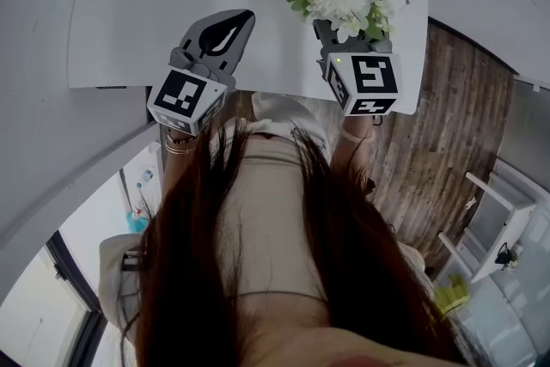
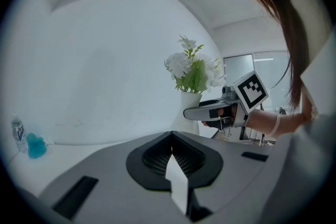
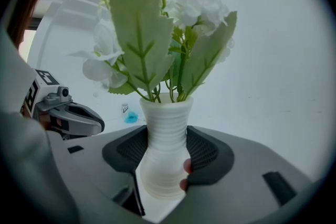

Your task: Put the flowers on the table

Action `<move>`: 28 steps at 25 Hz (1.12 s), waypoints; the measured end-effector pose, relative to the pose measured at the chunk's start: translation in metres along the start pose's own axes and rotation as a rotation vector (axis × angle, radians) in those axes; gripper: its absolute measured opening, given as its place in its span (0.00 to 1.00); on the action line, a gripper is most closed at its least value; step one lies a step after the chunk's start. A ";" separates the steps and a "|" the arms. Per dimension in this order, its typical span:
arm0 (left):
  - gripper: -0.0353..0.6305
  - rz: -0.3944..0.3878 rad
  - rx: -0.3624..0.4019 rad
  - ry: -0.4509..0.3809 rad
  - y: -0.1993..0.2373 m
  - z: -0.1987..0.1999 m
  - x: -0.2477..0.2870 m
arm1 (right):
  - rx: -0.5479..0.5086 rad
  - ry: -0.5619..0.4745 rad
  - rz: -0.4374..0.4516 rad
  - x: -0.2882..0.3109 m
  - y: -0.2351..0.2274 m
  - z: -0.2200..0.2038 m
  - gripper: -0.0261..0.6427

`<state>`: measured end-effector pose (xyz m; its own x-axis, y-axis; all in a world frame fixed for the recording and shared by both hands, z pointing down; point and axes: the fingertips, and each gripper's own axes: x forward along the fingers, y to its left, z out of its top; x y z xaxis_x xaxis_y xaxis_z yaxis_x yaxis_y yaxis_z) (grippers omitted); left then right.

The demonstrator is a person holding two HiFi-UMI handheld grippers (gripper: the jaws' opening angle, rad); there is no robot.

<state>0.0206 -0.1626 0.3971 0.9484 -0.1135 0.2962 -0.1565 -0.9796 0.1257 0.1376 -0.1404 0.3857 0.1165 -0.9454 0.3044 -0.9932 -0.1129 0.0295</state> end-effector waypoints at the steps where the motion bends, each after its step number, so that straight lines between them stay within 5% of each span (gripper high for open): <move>1: 0.06 0.000 0.000 0.001 0.002 0.000 0.001 | -0.003 0.000 0.000 0.001 0.000 0.001 0.41; 28: 0.06 0.020 0.014 -0.010 -0.013 0.023 -0.008 | 0.013 0.013 0.047 -0.009 0.010 0.005 0.41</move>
<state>0.0215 -0.1530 0.3715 0.9479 -0.1344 0.2889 -0.1714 -0.9794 0.1067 0.1269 -0.1340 0.3788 0.0696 -0.9455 0.3180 -0.9974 -0.0727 0.0023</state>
